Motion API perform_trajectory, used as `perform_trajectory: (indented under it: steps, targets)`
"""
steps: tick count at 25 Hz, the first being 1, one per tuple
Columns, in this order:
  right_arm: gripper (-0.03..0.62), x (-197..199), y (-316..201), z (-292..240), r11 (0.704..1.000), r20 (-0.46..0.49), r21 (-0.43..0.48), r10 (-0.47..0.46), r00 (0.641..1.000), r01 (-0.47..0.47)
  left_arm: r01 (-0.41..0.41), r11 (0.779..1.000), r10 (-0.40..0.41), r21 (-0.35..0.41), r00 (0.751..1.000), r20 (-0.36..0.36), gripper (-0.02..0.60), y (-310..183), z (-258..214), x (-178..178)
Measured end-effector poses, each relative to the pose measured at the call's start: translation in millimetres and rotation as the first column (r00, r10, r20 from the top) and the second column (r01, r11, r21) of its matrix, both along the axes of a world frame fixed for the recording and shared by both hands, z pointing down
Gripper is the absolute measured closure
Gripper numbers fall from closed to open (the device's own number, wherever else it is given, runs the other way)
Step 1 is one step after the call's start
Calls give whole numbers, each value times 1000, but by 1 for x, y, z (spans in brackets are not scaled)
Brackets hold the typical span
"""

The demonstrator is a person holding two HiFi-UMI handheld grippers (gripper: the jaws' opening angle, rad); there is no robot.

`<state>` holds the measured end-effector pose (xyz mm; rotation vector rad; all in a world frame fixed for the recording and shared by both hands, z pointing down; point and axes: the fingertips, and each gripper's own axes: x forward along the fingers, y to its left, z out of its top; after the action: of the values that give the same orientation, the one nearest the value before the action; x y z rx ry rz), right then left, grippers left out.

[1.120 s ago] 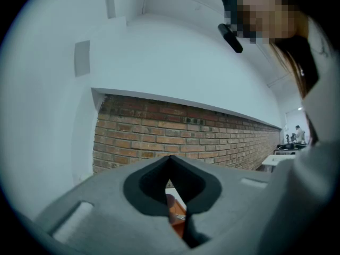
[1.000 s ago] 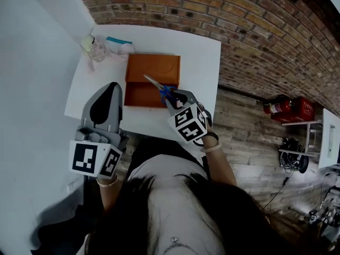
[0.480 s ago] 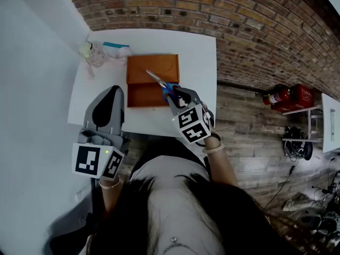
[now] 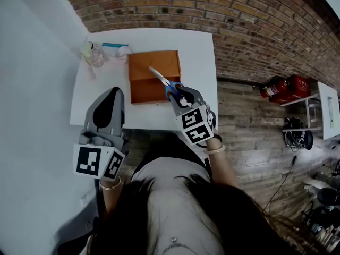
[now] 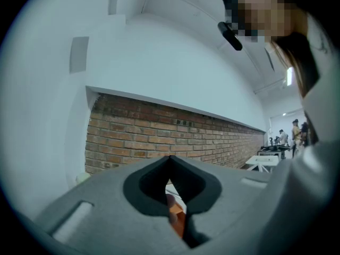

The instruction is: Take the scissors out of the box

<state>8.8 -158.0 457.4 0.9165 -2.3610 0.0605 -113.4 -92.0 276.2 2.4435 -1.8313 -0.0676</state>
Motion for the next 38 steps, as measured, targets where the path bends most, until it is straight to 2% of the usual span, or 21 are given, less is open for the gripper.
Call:
perform_trajectory:
  steps: [19,34,38]
  targets:
    - [499,-18,68,-21,995,58,61,81,995,-85,-64,998,64,21,998,-20,580,67,-1,-25]
    - [499,-33,114,-53,981,163,130,124,979,-145,-120,992,121,32,992,-23,580,104,2,-40]
    - [499,-32,121,-64,978,214,141,120,969,-152,-116,993,116,38,993,9,580,106,3,-39]
